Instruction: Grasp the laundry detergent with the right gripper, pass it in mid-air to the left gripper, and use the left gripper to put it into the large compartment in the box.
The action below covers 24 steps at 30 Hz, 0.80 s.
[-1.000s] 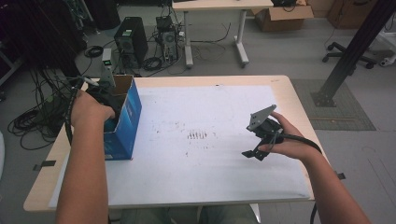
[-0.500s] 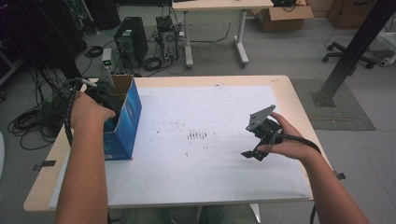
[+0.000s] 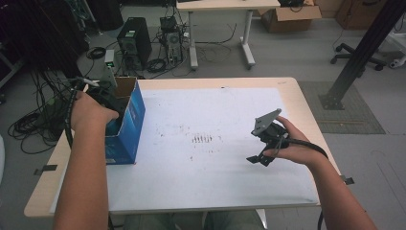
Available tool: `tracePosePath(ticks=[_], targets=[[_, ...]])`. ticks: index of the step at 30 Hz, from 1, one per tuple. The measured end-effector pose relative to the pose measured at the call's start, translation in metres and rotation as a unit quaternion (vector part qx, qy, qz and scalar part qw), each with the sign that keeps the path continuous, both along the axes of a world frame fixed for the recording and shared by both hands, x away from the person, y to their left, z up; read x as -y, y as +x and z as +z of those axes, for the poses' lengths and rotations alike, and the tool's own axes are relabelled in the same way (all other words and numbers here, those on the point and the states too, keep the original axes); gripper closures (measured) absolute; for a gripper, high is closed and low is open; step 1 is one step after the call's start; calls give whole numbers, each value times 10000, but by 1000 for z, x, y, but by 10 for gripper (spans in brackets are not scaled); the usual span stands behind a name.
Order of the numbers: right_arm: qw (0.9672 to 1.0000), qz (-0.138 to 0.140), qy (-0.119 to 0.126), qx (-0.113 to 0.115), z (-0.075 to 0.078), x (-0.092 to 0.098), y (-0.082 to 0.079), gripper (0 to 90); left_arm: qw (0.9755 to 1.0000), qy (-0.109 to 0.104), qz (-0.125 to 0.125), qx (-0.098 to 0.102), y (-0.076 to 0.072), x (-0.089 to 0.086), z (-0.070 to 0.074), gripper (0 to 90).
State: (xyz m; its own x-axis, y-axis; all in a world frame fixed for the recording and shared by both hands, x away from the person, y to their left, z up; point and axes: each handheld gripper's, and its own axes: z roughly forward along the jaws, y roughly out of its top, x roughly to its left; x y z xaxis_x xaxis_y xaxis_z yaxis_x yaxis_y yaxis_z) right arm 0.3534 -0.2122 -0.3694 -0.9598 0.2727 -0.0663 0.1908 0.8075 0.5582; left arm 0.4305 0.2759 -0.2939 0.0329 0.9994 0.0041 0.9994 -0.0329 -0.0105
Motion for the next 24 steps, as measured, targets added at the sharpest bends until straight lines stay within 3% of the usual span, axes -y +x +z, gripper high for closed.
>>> tracePosePath(ticks=[10,24], targets=[[10000,13,35,32,1,0,0,31,9999,156,32,-29,-1,3,10,268],[9999,79,86,63,7,-2,-1,31,9992,332,-60,210,-9,13,42,147]])
